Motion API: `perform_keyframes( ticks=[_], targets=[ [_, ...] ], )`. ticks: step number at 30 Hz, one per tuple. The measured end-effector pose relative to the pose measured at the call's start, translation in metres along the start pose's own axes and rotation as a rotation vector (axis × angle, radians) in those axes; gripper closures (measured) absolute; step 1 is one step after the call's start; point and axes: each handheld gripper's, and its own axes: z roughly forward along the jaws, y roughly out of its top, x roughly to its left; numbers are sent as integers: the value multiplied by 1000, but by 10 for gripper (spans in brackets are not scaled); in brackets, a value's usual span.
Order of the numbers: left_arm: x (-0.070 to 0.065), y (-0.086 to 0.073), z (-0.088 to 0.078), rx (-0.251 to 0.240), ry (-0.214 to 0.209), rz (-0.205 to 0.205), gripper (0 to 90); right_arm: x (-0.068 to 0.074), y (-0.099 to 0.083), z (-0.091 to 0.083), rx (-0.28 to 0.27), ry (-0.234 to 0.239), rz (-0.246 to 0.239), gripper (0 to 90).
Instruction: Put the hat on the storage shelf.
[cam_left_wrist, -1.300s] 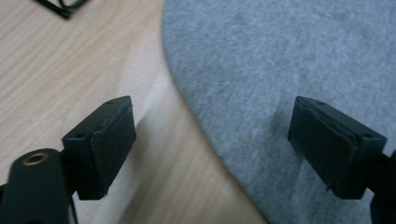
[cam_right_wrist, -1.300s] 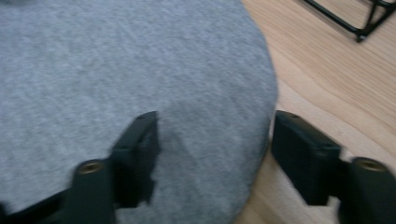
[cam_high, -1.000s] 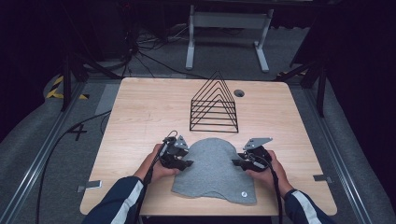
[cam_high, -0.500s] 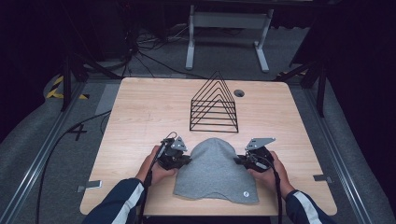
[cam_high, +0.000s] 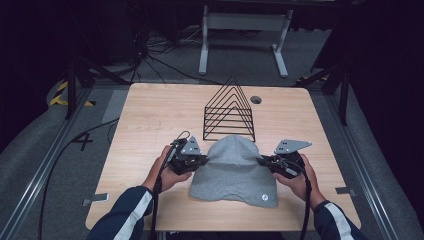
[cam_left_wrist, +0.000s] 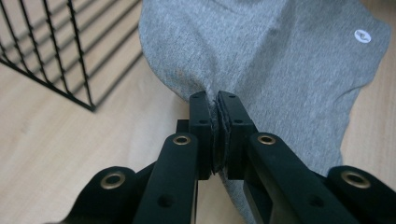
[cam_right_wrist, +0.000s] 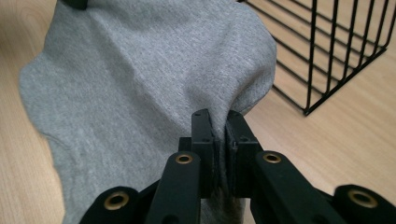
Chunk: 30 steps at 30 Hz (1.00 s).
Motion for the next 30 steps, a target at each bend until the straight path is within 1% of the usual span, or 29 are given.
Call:
perform_keyframes(
  ticks=[1,2,3,4,6,8,10,11,14,15,16,17,18,19,21,24,27,28,30],
  targets=[
    [2,6,-1,-8,-1,16,853,-1,5,-4,-10,-12,-10,842],
    [3,9,-2,-18,5,16,853,-1,7,-6,-16,-15,-12,842],
    [4,12,-3,-14,3,27,853,-1,10,-9,-21,-21,-14,842],
    [5,15,-4,-23,0,32,853,-2,12,-11,-26,-27,-13,842],
    [7,23,-9,-28,7,52,853,-5,18,-17,-42,-42,-16,842],
    [10,32,-16,-50,4,54,853,-7,24,-24,-64,-45,-9,843],
    [14,42,-23,-65,15,73,854,-8,32,-31,-78,-61,-22,843],
    [14,47,-26,-74,15,75,854,-9,36,-33,-82,-68,-30,843],
    [17,64,-35,-97,51,108,856,-11,49,-42,-98,-87,-50,843],
    [17,64,-35,-97,51,108,856,-11,49,-42,-98,-87,-50,843],
    [18,72,-41,-108,65,111,856,-12,54,-46,-107,-95,-58,843],
    [22,80,-46,-142,70,96,857,-16,65,-57,-135,-102,-60,843],
    [24,85,-49,-151,70,95,857,-17,69,-61,-144,-103,-61,843],
    [25,89,-52,-167,77,94,857,-19,74,-65,-153,-114,-66,843],
    [27,96,-58,-184,91,103,858,-21,83,-74,-175,-122,-71,844],
    [29,102,-66,-207,99,100,858,-26,96,-85,-219,-129,-74,844],
    [37,110,-72,-224,111,106,858,-31,107,-91,-231,-144,-73,844],
    [38,112,-72,-230,109,98,858,-33,112,-93,-231,-153,-77,844],
    [42,116,-74,-237,119,95,858,-35,119,-94,-237,-158,-76,844]
  ],
)
